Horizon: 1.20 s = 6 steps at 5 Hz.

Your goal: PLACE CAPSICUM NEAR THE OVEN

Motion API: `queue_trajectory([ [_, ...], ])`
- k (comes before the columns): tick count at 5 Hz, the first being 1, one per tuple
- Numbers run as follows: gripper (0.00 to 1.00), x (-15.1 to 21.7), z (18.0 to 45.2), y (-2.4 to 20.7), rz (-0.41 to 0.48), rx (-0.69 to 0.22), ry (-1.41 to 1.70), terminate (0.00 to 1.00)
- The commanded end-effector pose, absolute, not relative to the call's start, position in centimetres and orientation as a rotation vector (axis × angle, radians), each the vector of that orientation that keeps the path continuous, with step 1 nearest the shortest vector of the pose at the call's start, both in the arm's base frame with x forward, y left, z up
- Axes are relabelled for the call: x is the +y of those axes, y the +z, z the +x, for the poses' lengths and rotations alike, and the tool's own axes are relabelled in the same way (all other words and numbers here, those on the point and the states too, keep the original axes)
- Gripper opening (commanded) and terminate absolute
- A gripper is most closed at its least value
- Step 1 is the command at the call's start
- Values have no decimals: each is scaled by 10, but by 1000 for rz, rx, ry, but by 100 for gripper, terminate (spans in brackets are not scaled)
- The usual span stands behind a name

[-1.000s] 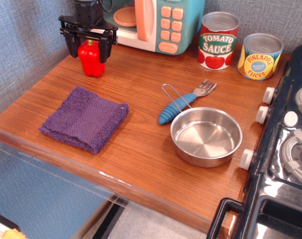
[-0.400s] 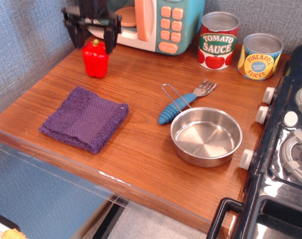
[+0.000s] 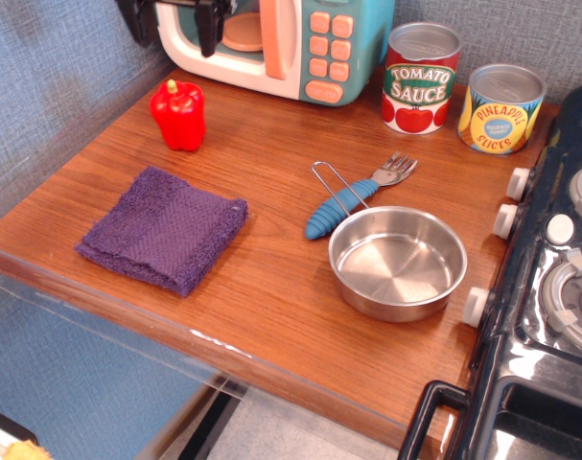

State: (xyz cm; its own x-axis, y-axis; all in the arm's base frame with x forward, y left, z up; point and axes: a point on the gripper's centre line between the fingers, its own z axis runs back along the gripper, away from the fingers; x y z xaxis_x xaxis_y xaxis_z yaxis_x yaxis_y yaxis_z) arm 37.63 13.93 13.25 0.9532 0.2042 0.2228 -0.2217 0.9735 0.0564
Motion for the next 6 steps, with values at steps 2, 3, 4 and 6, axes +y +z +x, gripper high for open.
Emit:
queue_trajectory([
  [2,100,78,332,137,51,-234,-20,0],
  [3,100,70,327,127,74,-224,-58,0],
  [4,100,69,323,121,93,-221,-35,0],
  [6,100,69,323,121,93,-221,-35,100],
])
